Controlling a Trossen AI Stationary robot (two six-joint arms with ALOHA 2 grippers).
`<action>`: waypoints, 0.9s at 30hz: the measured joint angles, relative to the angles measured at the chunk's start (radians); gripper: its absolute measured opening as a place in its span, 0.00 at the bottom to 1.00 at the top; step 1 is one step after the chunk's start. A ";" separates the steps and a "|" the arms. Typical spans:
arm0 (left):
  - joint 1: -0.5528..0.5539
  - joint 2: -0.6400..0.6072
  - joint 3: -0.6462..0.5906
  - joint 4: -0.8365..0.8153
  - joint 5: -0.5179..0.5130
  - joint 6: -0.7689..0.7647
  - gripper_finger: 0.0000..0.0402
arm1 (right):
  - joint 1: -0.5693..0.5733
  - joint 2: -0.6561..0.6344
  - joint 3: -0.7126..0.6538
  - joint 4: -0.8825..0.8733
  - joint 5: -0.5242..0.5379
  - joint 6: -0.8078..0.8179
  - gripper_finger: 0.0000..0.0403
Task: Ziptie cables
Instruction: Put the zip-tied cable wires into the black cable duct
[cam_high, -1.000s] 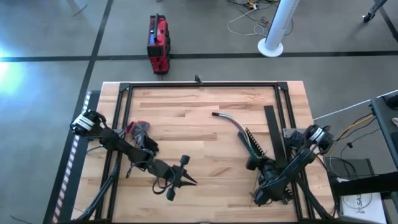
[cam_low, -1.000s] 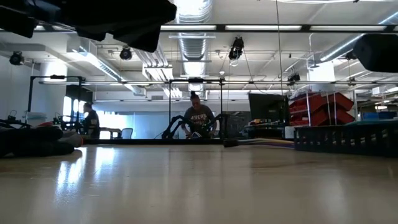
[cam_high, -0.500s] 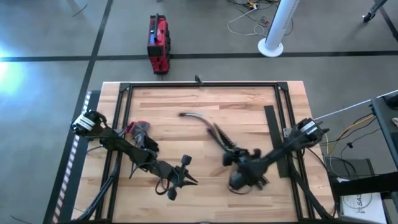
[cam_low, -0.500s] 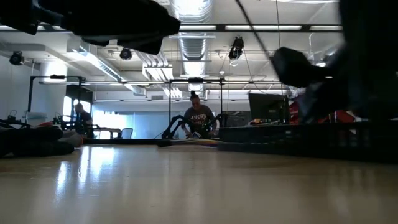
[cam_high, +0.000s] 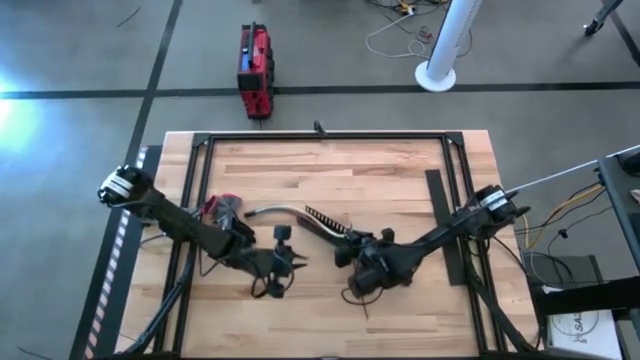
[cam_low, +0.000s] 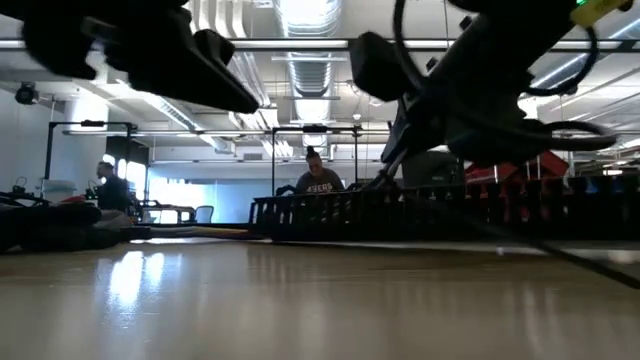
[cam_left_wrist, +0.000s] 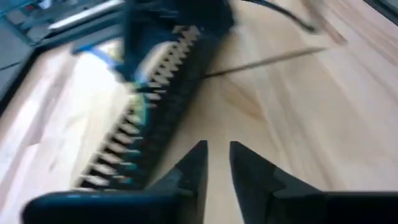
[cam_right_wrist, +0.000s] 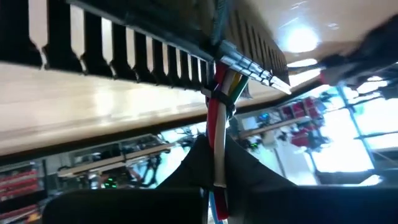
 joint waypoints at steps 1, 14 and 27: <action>0.019 -0.001 0.000 0.010 0.000 0.000 0.16 | 0.011 0.000 0.000 -0.001 0.008 0.005 0.00; 0.239 0.164 -0.003 0.268 0.315 0.135 0.49 | 0.076 -0.016 -0.009 -0.002 0.079 0.083 0.00; 0.327 0.262 -0.002 0.299 0.355 0.118 0.42 | 0.081 -0.016 -0.029 -0.001 0.069 0.101 0.00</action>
